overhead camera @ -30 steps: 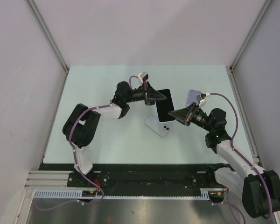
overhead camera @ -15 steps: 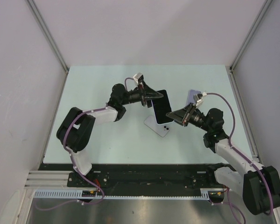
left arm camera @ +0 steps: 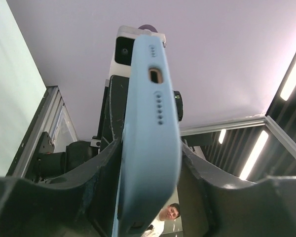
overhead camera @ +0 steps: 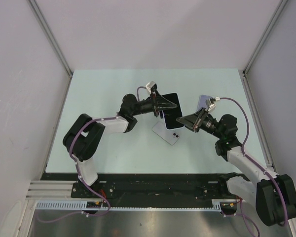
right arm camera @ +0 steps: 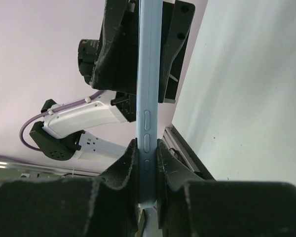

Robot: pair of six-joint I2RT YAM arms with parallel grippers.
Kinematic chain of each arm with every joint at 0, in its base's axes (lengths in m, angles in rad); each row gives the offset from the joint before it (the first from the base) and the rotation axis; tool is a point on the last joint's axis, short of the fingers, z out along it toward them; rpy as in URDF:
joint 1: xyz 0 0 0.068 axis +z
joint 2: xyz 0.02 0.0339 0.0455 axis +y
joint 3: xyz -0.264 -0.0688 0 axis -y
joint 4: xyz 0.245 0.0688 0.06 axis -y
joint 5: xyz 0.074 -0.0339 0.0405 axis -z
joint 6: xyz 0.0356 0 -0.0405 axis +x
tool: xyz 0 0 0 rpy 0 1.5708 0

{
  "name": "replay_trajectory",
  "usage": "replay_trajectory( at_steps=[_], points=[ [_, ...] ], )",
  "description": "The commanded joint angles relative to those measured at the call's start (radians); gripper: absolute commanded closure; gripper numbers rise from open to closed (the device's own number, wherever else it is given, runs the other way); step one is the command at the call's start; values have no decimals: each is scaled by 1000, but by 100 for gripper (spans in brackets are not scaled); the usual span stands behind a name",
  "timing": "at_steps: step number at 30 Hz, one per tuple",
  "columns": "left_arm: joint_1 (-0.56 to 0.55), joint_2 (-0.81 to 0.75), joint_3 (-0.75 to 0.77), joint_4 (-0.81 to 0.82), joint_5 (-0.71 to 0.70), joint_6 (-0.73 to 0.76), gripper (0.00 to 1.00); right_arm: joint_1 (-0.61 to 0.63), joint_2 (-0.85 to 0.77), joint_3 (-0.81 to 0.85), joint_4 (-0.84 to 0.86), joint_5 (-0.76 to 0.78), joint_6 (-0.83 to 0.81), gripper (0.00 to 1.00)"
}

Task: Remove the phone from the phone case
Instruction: Remove the phone case from the phone.

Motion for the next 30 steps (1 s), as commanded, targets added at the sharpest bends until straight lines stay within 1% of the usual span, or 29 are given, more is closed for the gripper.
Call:
replay_trajectory(
  at_steps=[1, 4, 8, 10, 15, 17, 18, 21, 23, 24, 25, 27, 28, 30],
  points=[
    [-35, -11, 1, 149, 18, -58, 56, -22, -24, 10, 14, 50, 1, 100],
    [-37, -15, 4, 147, 20, -56, 62, -27, -35, 12, -18, 58, -12, 100],
    [-37, -15, 10, 144, 20, -58, 66, -24, -40, 12, -70, 76, -35, 100],
    [-38, -17, 10, 143, 18, -56, 71, -21, -35, 12, -84, 78, -41, 100],
    [-44, -24, 10, 146, 14, -55, 73, -8, -49, 10, -145, 127, -64, 100],
    [-47, -26, 9, 143, 14, -55, 80, -7, -52, 12, -162, 148, -65, 100],
    [-47, -26, 9, 143, 14, -56, 87, -5, -50, 10, -165, 151, -65, 100],
    [-49, -24, 10, 151, 17, -62, 100, -1, -49, 10, -181, 164, -65, 100],
    [-43, -27, 1, 169, 14, -82, 100, -2, -47, 10, -188, 148, -65, 88],
    [-38, -33, -5, 180, 9, -88, 100, -8, -55, 12, -196, 141, -65, 80],
    [-23, -46, -13, 183, 12, -94, 100, -10, -66, 12, -208, 131, -68, 62],
    [-2, -67, -29, 175, 23, -93, 100, -24, -92, 10, -263, 96, -82, 49],
    [20, -81, -36, 168, 26, -90, 100, -40, -130, 10, -288, 84, -87, 38],
    [35, -93, -52, 166, 31, -88, 100, -60, -165, 10, -351, 56, -93, 30]
  ],
)
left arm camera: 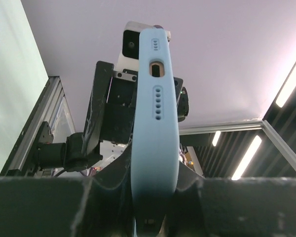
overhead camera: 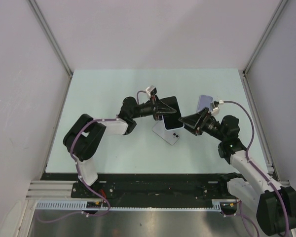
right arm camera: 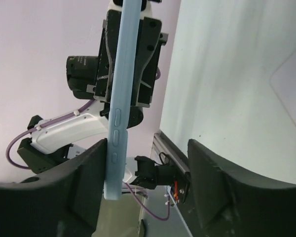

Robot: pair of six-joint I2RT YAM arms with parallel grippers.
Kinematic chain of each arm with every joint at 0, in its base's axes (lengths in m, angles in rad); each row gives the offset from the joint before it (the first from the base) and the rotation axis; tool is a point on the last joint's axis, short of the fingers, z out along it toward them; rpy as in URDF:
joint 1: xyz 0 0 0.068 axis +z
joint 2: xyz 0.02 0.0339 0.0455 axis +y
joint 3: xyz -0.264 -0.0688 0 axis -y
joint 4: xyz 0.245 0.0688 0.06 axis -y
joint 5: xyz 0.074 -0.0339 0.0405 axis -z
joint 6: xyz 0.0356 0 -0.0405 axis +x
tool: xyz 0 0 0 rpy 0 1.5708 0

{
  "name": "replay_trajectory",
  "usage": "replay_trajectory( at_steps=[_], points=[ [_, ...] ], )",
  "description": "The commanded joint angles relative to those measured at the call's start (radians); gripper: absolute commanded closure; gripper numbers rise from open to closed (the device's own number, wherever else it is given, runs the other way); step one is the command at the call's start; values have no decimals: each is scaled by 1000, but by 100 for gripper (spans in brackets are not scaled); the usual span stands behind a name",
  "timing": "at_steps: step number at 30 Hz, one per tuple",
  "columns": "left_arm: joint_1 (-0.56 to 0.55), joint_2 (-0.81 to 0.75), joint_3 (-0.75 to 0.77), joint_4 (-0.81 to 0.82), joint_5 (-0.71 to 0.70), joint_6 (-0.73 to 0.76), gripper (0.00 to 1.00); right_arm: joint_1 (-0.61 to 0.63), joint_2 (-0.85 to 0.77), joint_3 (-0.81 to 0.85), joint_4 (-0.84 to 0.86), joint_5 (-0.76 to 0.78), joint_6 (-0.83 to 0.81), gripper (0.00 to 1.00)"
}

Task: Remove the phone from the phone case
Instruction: Remove the phone case from the phone.

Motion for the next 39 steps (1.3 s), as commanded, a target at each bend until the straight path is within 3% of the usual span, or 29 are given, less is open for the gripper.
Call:
replay_trajectory(
  at_steps=[1, 8, 14, 19, 21, 24, 31, 39],
  points=[
    [48, -111, -14, 151, 38, -57, 100, -51, -103, 9, -158, -14, -51, 29],
    [51, -102, -21, 167, 28, -63, 100, -55, -190, 6, -147, -9, 19, 26],
    [85, -136, 14, 139, 47, -63, 100, -29, -212, 6, -92, 61, 93, 30],
    [137, -229, 58, -112, 60, 108, 100, 78, -137, 12, 122, 130, 168, 34],
    [140, -272, 77, -253, 63, 176, 100, 115, -93, 46, 109, 143, 146, 40],
    [142, -304, 86, -321, 63, 248, 100, 129, -60, 72, 89, 131, 110, 42],
    [147, -317, 72, -330, 63, 250, 100, 141, 13, 92, 285, 83, 185, 39],
    [147, -314, 71, -335, 66, 253, 100, 176, 40, 135, 322, 59, 170, 44]
  ],
)
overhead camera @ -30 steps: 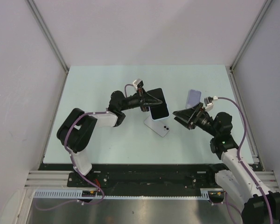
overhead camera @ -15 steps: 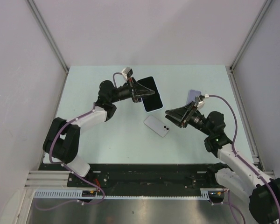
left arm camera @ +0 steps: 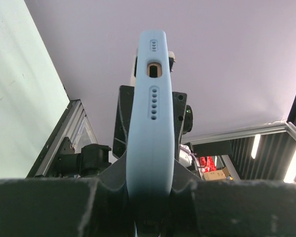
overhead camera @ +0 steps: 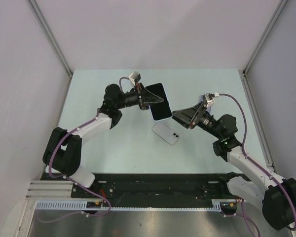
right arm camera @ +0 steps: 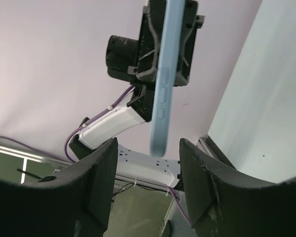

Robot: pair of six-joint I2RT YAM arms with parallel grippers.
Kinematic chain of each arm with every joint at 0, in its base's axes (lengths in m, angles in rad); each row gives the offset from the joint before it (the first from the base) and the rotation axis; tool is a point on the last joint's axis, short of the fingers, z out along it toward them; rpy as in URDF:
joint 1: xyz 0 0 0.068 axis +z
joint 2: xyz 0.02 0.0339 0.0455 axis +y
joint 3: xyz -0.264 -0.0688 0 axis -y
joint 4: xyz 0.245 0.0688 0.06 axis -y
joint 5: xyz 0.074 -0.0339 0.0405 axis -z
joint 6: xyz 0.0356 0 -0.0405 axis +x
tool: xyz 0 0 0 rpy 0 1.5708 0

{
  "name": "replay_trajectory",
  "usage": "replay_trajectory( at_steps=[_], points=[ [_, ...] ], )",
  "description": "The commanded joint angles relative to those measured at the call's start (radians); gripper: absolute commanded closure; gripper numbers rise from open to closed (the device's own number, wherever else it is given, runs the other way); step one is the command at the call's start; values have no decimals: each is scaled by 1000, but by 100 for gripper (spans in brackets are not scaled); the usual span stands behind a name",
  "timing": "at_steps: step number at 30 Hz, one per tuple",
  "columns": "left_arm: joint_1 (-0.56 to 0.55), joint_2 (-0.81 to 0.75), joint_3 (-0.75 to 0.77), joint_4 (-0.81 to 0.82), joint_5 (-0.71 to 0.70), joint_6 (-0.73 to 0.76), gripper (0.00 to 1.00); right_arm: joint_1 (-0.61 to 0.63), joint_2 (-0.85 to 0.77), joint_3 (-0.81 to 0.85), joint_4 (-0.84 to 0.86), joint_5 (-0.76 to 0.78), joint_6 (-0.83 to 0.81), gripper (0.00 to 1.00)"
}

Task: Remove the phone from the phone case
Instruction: Remove the phone case from the phone.

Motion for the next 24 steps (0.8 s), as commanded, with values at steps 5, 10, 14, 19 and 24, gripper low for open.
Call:
replay_trajectory(
  at_steps=[5, 10, 14, 19, 24],
  points=[
    [0, -35, 25, 59, 5, 20, 100, 47, -1, 66, 39, -7, -31, 56],
    [0, -41, 18, 73, 5, 12, 100, 56, 41, 66, 94, -17, -11, 79],
    [0, -53, 11, 71, 7, 15, 100, 67, 56, 66, 99, -16, -8, 98],
    [0, -69, -20, 99, 5, -6, 100, 85, 88, 61, 166, 4, 14, 100],
    [0, -73, -25, 192, -5, -66, 100, 183, 290, 6, 616, 82, 129, 100]
  ],
)
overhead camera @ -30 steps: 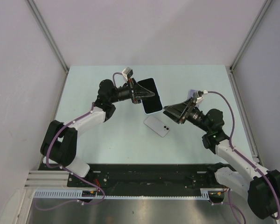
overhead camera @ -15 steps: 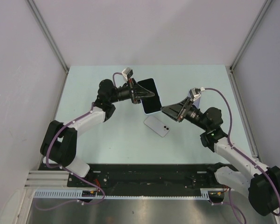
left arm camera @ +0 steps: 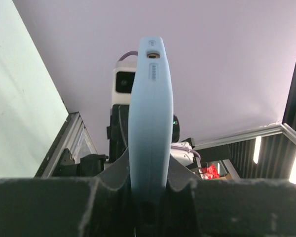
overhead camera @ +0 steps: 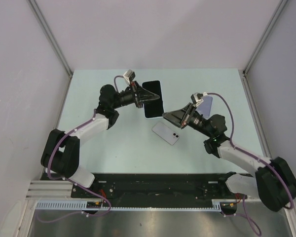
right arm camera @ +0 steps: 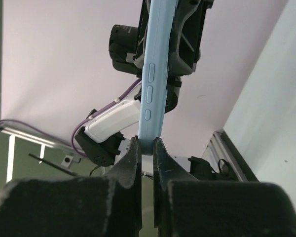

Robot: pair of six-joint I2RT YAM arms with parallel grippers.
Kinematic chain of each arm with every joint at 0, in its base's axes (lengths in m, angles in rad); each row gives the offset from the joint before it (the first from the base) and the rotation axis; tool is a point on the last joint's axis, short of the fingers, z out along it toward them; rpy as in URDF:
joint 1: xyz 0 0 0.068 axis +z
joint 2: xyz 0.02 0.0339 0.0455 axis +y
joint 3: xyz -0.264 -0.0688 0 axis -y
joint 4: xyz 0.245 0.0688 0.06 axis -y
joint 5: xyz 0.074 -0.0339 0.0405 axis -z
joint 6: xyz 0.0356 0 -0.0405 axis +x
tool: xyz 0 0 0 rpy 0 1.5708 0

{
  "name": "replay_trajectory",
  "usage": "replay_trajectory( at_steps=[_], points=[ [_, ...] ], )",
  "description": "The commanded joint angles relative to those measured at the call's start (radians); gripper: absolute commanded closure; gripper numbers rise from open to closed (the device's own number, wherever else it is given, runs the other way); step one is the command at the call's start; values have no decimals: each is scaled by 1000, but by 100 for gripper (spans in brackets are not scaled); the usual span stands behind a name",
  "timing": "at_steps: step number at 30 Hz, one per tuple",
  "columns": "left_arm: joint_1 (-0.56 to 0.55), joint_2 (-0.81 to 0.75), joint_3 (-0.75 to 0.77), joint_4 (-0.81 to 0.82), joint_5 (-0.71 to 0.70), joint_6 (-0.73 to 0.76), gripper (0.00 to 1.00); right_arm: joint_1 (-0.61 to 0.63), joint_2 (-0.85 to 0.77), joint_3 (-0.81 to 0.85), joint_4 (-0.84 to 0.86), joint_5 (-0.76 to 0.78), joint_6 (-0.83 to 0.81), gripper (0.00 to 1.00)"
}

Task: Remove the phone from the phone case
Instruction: Remove the phone case from the phone.

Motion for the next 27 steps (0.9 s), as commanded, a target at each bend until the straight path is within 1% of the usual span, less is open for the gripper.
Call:
replay_trajectory(
  at_steps=[1, 2, 3, 5, 9, 20, 21, 25, 27],
  points=[
    [-26, -52, 0, 154, -9, -54, 100, 91, 186, -28, 537, 87, 186, 100],
    [-26, -61, -2, 173, -16, -66, 100, 101, 301, -51, 740, 148, 231, 100],
    [-26, -68, -6, 179, -21, -71, 100, 104, 328, -44, 735, 149, 285, 100],
    [-26, -81, -8, 200, -30, -81, 100, 122, 364, -42, 735, 181, 282, 100],
    [-26, -107, -17, 239, -51, -100, 100, 133, 374, -30, 735, 218, 287, 100],
    [-7, -153, -51, 329, -105, -216, 100, 128, 414, -30, 736, 250, 299, 100],
    [-7, -158, -40, 328, -107, -219, 100, 128, 417, -24, 736, 247, 296, 100],
    [-7, -187, -2, 239, -104, -203, 100, 113, 450, 7, 738, 225, 279, 100],
    [-7, -203, 18, 227, -105, -201, 100, 110, 473, 39, 738, 212, 276, 100]
  ],
)
